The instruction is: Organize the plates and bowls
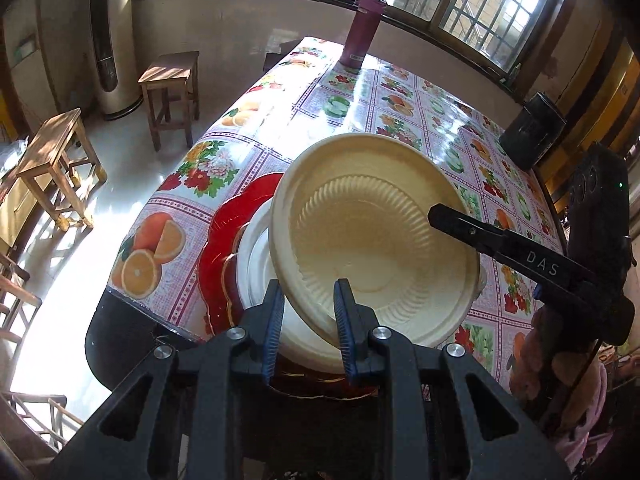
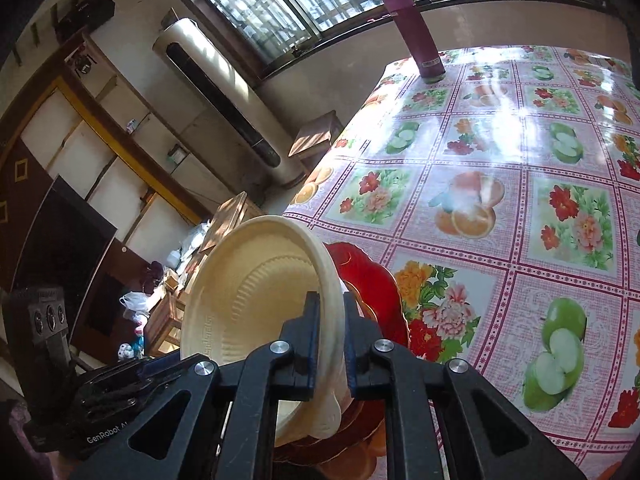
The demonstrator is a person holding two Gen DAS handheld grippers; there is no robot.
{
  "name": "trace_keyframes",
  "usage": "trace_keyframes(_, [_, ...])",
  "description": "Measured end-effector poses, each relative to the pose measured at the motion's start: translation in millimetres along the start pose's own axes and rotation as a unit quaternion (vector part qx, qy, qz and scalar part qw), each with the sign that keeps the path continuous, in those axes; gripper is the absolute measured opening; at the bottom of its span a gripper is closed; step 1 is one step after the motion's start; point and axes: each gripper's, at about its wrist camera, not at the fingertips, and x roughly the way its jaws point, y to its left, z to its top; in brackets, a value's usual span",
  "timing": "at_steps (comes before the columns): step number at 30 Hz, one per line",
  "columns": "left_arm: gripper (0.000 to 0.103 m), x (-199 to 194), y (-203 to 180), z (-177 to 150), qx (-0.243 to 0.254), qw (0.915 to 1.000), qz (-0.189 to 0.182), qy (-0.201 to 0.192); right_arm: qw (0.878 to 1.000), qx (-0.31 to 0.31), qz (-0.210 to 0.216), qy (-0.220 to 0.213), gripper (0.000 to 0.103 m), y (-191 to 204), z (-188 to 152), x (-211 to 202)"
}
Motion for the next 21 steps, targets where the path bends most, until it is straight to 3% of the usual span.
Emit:
trace_keyframes(4, [0.023,1.4,10.3,-7.7,-0.009,1.0,-0.001,-0.001,0.999,-0.029,-0.022,0.004,0.013,11.9,-6.7,8.0])
trace_keyframes(6, [0.031,-1.4,10.8,-10.0,-0.007,0.9999,0.006,-0.012,0.999,-0.044,-0.031,0.003,0.013,18.6,-8.7,10.2])
trace_keyframes(7, [0.039,-4.1,9.7,-10.9,-0.002,0.9996,0.016,-0.022,0.998,-0.051,-0.034,0.003,0.014,21.2,-9.7,10.8])
trace_keyframes(9, [0.087,-11.1,5.7,-13.3,0.013,0.9981,0.041,-0.043,0.997,-0.067,-0.041,-0.004,0.016,25.5,-9.8,9.5])
trace_keyframes(11, [0.088,-19.5,0.3,-16.2,0.026,0.9955,0.056,-0.071,0.995,-0.081,-0.049,-0.017,0.031,29.2,-10.7,5.8])
trace_keyframes(15, [0.092,-30.6,-14.6,-21.2,0.051,0.9867,0.095,-0.122,0.995,-0.087,-0.024,-0.051,0.058,27.4,-11.5,-11.0])
trace_keyframes(17, [0.094,-32.5,-27.3,-23.2,0.058,0.9816,0.11,-0.145,0.993,-0.093,-0.017,-0.075,0.087,20.9,-14.4,-23.4])
trace_keyframes(20, [0.094,-35.5,-49.8,-27.5,0.074,0.97,0.143,-0.182,0.988,-0.105,-0.026,-0.11,0.103,9.8,-21.6,-45.2])
trace_keyframes(21, [0.094,-35.4,-56.3,-29.0,0.076,0.967,0.153,-0.189,0.986,-0.105,-0.032,-0.126,0.103,4.4,-24.4,-54.1])
